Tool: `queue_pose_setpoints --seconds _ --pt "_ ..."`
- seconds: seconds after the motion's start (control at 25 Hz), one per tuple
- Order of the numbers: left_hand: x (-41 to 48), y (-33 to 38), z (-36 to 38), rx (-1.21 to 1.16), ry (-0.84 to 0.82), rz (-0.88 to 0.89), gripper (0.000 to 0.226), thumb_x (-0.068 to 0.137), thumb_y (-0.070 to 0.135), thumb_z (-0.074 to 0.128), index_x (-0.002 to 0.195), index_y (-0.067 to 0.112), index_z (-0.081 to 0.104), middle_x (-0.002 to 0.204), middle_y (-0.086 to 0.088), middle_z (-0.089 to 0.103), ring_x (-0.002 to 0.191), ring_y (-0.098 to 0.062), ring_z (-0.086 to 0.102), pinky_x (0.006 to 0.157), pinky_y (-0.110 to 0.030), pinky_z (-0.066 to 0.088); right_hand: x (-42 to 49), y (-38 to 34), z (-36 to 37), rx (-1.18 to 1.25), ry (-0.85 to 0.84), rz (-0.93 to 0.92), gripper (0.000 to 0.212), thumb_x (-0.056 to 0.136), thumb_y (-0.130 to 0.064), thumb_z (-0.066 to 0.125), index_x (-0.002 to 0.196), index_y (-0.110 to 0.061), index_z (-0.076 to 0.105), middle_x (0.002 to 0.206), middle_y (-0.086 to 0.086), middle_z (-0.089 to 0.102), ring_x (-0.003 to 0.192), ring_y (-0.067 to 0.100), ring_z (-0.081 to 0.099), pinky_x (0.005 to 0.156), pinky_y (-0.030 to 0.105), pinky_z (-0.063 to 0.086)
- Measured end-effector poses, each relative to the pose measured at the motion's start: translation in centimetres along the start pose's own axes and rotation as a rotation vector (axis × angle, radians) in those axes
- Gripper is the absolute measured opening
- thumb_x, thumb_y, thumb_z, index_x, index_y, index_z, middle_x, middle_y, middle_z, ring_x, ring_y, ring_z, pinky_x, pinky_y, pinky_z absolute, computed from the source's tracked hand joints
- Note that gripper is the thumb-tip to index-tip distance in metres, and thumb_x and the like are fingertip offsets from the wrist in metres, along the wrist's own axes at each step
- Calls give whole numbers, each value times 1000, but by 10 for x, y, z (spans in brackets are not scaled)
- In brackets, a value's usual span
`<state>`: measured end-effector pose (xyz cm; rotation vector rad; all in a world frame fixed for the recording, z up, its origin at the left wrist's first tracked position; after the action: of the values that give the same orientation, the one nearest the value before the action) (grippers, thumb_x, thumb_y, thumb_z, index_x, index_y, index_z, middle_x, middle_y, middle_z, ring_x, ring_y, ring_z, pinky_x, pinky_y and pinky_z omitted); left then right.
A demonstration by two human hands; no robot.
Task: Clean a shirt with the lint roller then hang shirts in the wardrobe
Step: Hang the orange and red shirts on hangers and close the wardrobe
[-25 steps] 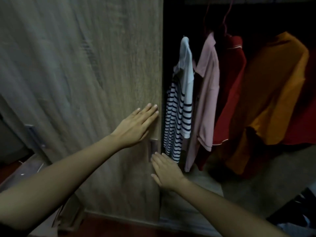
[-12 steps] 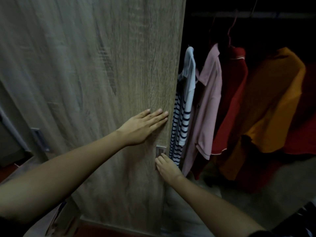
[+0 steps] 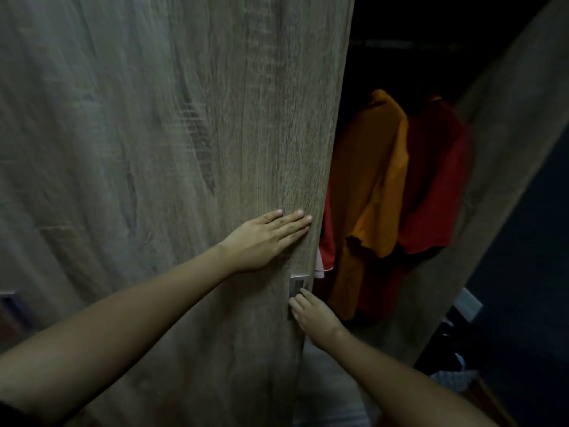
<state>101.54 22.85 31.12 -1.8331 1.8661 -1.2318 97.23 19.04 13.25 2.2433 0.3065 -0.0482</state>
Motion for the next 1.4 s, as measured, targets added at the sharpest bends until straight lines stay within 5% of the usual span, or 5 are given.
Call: queue_pose_setpoints --seconds 0.32,0.6,0.92,1.2,1.4 --pt "140 68 12 -62 28 76 56 86 19 23 138 9 42 147 -6 40 137 -16 32 110 -33 23 -93 65 105 35 -200 90 49 97 -20 36 142 -4 29 148 12 28 139 31 23 118 40 6" --pt "230 112 16 -53 -32 100 62 88 22 10 148 7 7 154 -7 -3 139 -19 -9 110 -35 -6 -158 113 160 78 -325 156 54 96 -21 38 145 -4 21 154 14 14 144 30 9 118 39 1" --pt "284 137 18 -129 -98 60 59 91 20 14 143 8 -11 150 -8 -17 138 -20 -18 112 -36 -10 -195 139 210 89 -372 155 54 99 -23 35 146 -4 17 155 14 13 144 31 8 118 39 2" --pt "301 151 11 -45 -122 23 58 82 18 23 135 11 47 145 -6 44 136 -19 35 109 -35 31 -207 144 233 45 -351 120 55 100 -26 31 147 -6 10 156 11 11 144 29 8 118 39 2" --pt "303 155 4 -151 -318 -82 57 92 14 11 148 6 3 158 -9 -4 146 -25 -4 117 -38 -1 -210 146 231 145 -297 127 54 101 -23 29 147 -7 7 158 10 6 145 28 3 118 39 3"
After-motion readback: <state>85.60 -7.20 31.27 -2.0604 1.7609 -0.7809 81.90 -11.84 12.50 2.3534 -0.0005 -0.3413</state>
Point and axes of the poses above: each hand's wrist, its own x-axis towards the middle knuckle, its own z-axis out of the palm, y = z × x, the point moved 8 cm from there along x, towards the middle knuckle
